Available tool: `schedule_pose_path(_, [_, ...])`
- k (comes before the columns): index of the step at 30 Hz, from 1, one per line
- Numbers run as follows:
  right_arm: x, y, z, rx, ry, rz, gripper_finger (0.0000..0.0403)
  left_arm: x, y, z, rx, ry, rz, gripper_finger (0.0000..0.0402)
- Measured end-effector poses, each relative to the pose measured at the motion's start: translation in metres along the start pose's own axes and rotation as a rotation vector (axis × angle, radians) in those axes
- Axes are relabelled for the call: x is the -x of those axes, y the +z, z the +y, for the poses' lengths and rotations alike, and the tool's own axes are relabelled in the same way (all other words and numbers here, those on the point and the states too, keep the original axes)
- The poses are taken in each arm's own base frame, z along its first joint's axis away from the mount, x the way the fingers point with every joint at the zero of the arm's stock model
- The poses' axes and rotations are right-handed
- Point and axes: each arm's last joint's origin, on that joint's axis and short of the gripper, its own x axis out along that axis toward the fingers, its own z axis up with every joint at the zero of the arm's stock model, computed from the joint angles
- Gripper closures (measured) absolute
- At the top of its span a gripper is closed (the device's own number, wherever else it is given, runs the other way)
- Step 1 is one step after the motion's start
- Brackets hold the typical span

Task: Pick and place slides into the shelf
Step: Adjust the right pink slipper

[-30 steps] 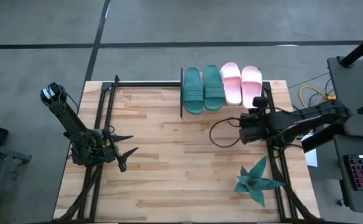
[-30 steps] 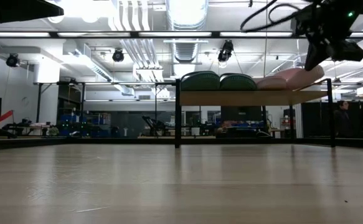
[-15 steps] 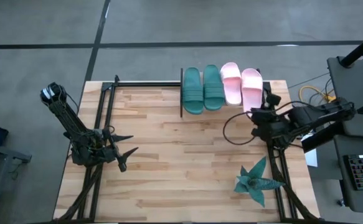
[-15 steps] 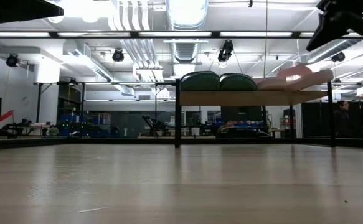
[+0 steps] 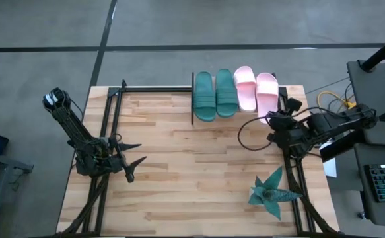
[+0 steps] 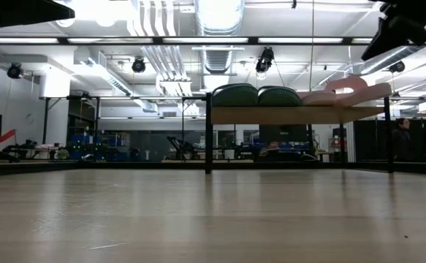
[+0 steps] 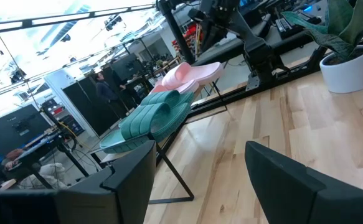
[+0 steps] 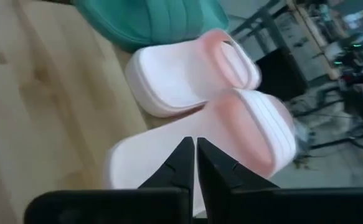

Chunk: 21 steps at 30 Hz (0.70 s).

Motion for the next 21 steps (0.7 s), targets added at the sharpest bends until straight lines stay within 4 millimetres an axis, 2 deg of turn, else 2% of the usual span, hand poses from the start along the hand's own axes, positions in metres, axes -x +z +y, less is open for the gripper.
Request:
schedule_pose_path(3, [-0.004, 0.002, 0.002, 0.015, -0.041, 0.021, 0.0379, 0.0, 0.0, 0.0, 0.0, 0.0, 0.0, 0.0171])
schedule_pose_path(8, [-0.015, 0.006, 0.003, 0.056, -0.094, 0.093, 0.0319, 0.0, 0.0, 0.0, 0.0, 0.0, 0.0, 0.0171])
schedule_pose_path(14, [-0.032, 0.014, 0.006, 0.243, -0.162, 0.201, 0.0244, 0.0, 0.0, 0.0, -0.001, 0.0, 0.0, 0.0171])
schedule_pose_path(17, [-0.042, 0.02, 0.006, 0.302, -0.209, 0.225, 0.0224, 0.0, 0.0, 0.0, -0.003, 0.0, 0.0, 0.0171])
schedule_pose_path(21, [-0.052, 0.028, 0.002, 0.35, -0.239, 0.234, 0.0221, 0.0, 0.0, 0.0, -0.004, 0.0, 0.0, 0.0171])
